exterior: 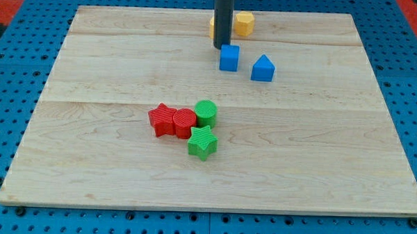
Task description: Separate the green blocks and red blocks
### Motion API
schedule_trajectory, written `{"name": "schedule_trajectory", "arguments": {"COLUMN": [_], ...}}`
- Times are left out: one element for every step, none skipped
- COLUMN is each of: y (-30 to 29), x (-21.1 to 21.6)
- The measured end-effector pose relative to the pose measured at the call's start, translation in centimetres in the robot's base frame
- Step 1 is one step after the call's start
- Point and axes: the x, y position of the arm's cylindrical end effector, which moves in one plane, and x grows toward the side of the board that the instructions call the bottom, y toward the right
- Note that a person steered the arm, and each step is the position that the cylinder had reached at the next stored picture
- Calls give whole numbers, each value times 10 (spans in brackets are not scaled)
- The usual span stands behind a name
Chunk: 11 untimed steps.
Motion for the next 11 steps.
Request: {"name": "schedule_trajectory", "arguments": {"y": [41, -37, -55, -38, -25, -34, -26, -42, -96, -87, -86], "x": [16, 19, 72, 133, 176, 204, 180, 180, 183, 175, 170]}}
